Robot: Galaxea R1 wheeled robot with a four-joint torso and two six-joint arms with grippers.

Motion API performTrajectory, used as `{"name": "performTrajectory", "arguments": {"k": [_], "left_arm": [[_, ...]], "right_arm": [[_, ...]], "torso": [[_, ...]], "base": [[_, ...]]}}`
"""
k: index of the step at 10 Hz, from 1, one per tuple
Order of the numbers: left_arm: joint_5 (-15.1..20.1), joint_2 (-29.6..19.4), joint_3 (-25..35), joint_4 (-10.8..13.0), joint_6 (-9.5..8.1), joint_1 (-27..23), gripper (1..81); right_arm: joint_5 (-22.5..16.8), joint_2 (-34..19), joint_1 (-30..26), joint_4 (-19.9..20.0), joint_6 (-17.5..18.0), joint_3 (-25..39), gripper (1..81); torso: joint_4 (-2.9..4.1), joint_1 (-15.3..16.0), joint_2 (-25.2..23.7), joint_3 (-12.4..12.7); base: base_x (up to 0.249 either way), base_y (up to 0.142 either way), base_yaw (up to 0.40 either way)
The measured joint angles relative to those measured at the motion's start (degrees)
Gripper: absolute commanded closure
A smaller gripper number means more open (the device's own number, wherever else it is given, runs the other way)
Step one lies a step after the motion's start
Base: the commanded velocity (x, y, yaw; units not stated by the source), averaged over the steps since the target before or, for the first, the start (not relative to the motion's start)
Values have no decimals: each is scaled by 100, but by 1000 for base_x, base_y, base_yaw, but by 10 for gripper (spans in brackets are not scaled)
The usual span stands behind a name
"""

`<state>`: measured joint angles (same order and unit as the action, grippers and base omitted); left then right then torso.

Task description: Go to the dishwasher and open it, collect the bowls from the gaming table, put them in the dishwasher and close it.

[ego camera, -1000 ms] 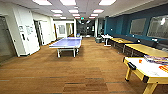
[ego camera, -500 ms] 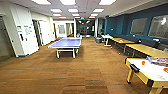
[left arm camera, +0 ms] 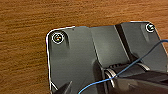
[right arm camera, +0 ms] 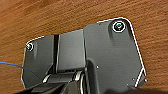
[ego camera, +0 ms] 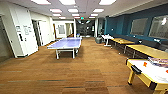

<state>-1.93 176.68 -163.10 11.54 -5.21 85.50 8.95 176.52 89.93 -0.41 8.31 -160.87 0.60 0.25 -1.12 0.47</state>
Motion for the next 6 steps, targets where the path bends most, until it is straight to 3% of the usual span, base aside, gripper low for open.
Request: {"name": "performTrajectory", "arguments": {"k": [6], "left_arm": [[13, 0, 0, 0, 0, 18, 10]], "right_arm": [[-9, -2, 32, 0, 0, 0, 10]], "torso": [[0, -2, 2, -2]], "base": [[0, 0, 0]]}}
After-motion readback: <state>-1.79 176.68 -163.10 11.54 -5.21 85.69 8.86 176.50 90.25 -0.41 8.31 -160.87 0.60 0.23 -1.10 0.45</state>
